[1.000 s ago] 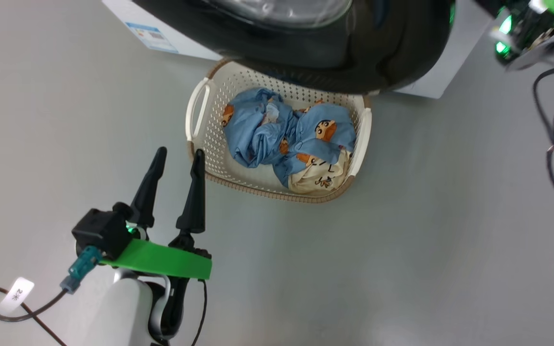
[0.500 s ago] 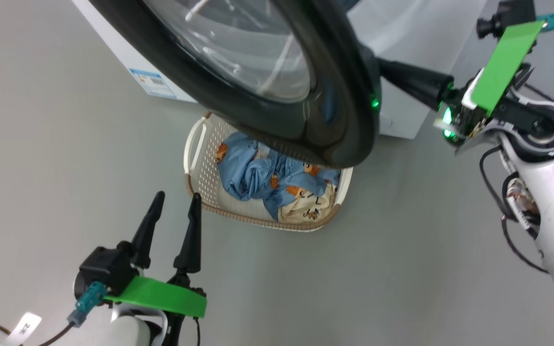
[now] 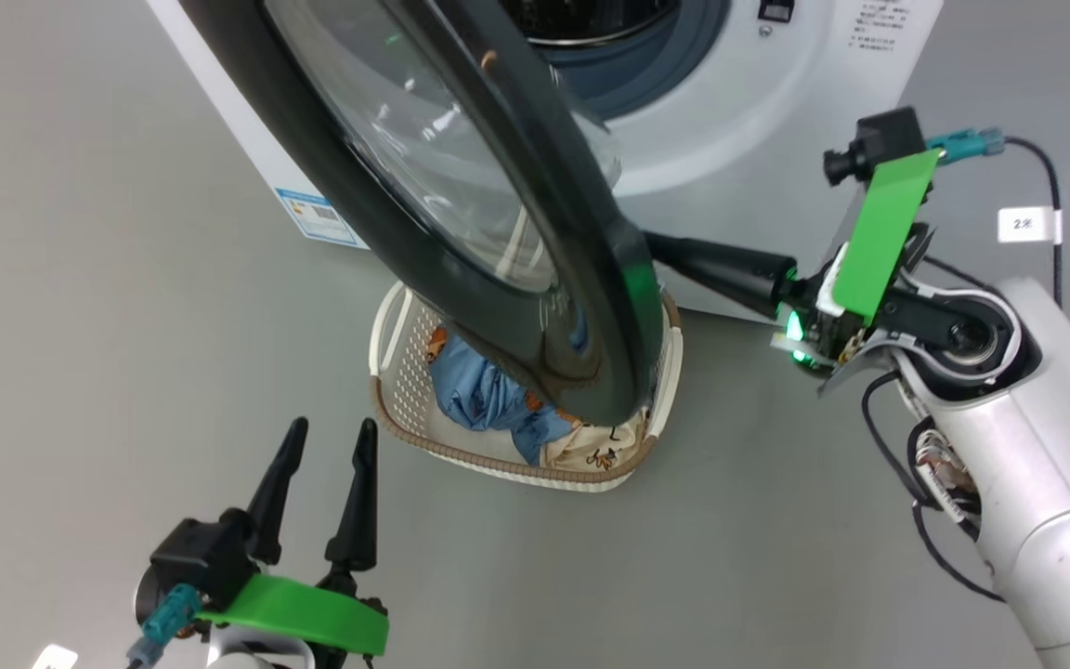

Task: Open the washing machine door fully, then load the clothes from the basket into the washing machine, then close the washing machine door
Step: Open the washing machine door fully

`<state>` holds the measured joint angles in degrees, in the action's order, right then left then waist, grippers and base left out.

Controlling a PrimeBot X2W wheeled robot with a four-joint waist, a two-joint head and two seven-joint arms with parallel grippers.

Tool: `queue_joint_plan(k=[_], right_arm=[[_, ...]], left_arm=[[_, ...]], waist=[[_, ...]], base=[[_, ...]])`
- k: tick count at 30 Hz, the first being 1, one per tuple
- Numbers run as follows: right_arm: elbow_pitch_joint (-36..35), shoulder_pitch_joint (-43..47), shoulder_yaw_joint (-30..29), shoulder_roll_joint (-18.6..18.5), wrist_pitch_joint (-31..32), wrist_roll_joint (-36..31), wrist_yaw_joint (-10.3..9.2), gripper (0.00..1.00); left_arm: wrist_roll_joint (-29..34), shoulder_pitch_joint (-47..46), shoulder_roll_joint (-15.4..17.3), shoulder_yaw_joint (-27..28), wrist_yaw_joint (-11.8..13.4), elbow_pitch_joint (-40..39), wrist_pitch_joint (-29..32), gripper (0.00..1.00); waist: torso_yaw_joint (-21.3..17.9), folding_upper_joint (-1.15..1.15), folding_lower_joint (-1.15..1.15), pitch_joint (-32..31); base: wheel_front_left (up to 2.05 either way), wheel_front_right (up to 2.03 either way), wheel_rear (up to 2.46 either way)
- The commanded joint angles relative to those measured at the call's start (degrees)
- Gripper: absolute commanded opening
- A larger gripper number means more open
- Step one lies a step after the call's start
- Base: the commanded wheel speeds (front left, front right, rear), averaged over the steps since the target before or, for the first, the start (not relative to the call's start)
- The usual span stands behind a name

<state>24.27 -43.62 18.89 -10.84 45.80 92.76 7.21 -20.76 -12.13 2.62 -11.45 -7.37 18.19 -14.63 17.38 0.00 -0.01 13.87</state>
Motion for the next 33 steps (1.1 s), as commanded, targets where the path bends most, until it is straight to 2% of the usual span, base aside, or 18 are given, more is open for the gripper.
queue_joint_plan(k=[1,21,33], right_arm=[[-2.2,1.2,0.9,1.7,0.6,-0.2,0.28,0.0],[-3.6,4.5,4.0,6.3,2.1,-0.9,0.28,0.0],[-3.2,5.6,5.0,7.5,1.3,-0.8,0.28,0.0]], left_arm=[[0.8,0.6,1.2,2.1,-0.1,-0.8,-0.4,1.0],[1.4,2.8,0.8,2.6,-0.1,-0.8,-0.4,1.0],[1.7,2.9,0.7,3.0,-0.1,-0.7,-0.4,1.0]], waist=[[0.7,0.0,0.01,-1.0],[4.8,0.0,0.01,-3.6],[4.9,0.0,0.01,-4.6]], base=[[0.0,0.0,0.0],[0.0,0.0,0.0],[0.0,0.0,0.0]])
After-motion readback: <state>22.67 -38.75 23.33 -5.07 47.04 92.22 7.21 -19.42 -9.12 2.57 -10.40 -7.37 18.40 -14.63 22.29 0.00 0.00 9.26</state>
